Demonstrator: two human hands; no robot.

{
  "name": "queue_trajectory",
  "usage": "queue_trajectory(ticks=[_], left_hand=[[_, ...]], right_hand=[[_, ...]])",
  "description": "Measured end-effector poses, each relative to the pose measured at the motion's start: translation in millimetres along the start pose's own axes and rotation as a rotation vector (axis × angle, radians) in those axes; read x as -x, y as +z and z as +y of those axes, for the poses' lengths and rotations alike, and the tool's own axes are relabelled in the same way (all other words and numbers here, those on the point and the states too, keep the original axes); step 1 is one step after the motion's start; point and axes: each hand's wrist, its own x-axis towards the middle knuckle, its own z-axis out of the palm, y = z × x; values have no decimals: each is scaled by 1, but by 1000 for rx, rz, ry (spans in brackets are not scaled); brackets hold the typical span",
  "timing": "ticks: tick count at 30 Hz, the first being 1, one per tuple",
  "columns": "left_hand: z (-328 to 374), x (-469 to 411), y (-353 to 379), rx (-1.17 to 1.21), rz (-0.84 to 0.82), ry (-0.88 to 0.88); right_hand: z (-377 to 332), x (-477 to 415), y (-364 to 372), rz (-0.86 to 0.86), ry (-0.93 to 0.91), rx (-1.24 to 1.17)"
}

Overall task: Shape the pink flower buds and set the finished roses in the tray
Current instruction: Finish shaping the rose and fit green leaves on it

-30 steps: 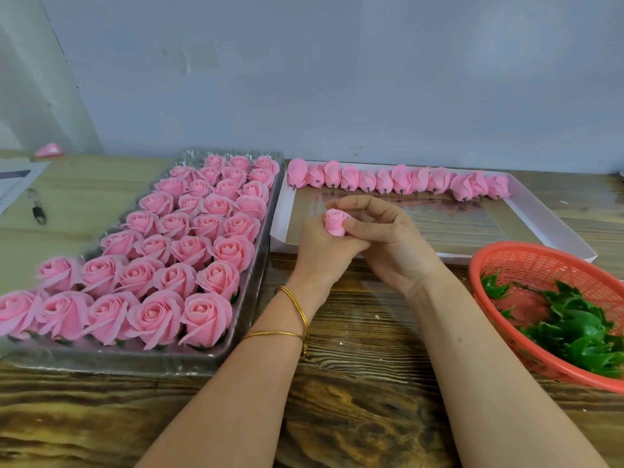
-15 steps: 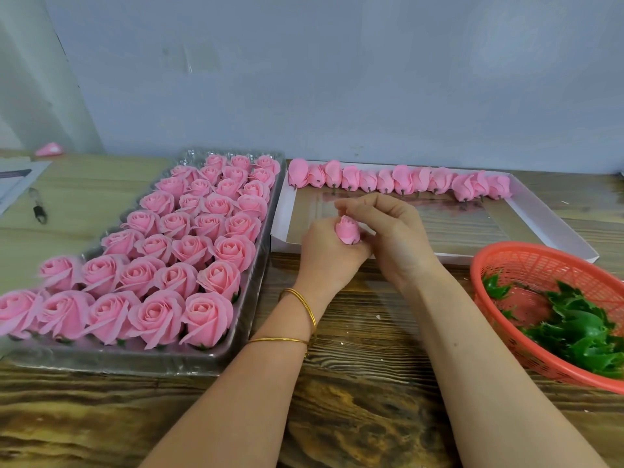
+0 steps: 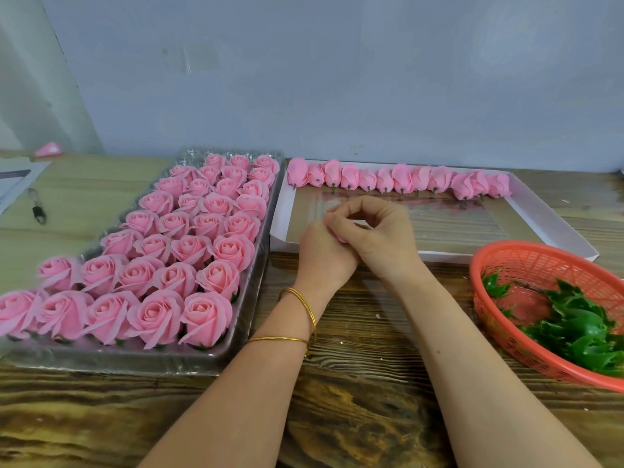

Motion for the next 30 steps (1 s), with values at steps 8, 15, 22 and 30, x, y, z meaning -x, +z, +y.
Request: queue_trajectory(ticks=[8, 15, 22, 30], left_hand=[[5, 1, -1, 92, 8, -89], [4, 2, -2, 107, 13, -167], [8, 3, -2, 141, 52, -136], [-5, -1, 5, 163, 96, -64]], right_hand=[[0, 2, 0, -19, 58, -64], [-2, 3, 0, -30, 79, -126], [0, 4, 0, -90, 141, -246], [0, 3, -4, -170, 212, -338]])
